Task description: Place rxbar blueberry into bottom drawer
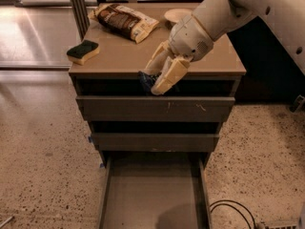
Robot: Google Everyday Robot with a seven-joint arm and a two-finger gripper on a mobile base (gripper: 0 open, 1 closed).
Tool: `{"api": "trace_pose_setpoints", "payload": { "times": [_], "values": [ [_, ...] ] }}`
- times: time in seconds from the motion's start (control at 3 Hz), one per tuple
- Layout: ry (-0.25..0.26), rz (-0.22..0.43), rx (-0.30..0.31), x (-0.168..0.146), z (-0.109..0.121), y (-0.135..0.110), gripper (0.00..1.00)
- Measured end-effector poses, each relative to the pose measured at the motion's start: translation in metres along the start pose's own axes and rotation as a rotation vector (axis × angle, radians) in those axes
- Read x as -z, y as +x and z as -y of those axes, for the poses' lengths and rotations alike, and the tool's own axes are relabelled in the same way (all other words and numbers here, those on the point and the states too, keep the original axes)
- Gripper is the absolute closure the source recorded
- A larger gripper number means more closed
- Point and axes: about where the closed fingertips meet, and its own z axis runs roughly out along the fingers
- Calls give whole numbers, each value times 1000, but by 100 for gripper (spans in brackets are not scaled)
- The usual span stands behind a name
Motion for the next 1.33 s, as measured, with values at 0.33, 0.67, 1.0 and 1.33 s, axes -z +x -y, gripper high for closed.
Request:
{"api": "trace_pose_setpoints", "payload": {
  "times": [0.33,0.67,1.0,1.33],
  "values": [
    [0,0,0,0,0,0,100],
    [-20,8,-7,-17,-5,14,100],
    [-46,33,-26,-46,-14,43,100],
    [-72,39,-53,-79,-25,75,100]
  ]
}}
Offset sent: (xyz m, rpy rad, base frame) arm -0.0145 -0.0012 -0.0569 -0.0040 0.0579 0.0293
